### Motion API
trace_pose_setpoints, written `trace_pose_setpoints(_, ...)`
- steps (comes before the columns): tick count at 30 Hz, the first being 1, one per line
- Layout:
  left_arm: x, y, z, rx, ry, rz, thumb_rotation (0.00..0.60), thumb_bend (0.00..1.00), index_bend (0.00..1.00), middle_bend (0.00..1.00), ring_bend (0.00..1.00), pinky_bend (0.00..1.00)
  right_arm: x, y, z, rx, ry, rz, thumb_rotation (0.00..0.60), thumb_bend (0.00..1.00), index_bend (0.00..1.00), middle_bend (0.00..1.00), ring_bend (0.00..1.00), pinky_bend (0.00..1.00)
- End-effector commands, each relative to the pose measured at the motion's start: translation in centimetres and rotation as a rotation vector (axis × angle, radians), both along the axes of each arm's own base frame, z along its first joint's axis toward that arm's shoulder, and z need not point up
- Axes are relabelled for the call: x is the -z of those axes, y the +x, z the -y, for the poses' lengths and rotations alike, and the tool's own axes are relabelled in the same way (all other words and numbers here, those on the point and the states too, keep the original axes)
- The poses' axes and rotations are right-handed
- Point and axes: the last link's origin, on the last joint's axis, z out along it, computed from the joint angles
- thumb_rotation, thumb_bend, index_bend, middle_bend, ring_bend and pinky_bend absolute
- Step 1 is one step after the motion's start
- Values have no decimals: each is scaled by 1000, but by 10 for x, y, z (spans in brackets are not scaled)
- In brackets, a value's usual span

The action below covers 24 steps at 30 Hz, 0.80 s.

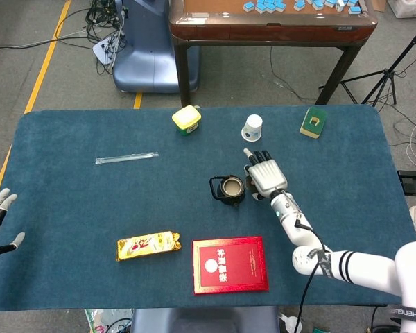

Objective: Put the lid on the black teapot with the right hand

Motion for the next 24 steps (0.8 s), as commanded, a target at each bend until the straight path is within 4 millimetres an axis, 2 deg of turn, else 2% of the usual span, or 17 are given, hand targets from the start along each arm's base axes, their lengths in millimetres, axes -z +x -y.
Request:
trace_pose_setpoints(1,-1,-2,1,-4,-1,4,600,297,85,0,0,0,3,5,2,-6,3,2,600,228,407,0,0,0)
trace_pose_setpoints(24,-7,-12,5,-19,14,16,600,297,85,0,0,0,27,32,11,-37,33,10,600,228,407,0,0,0)
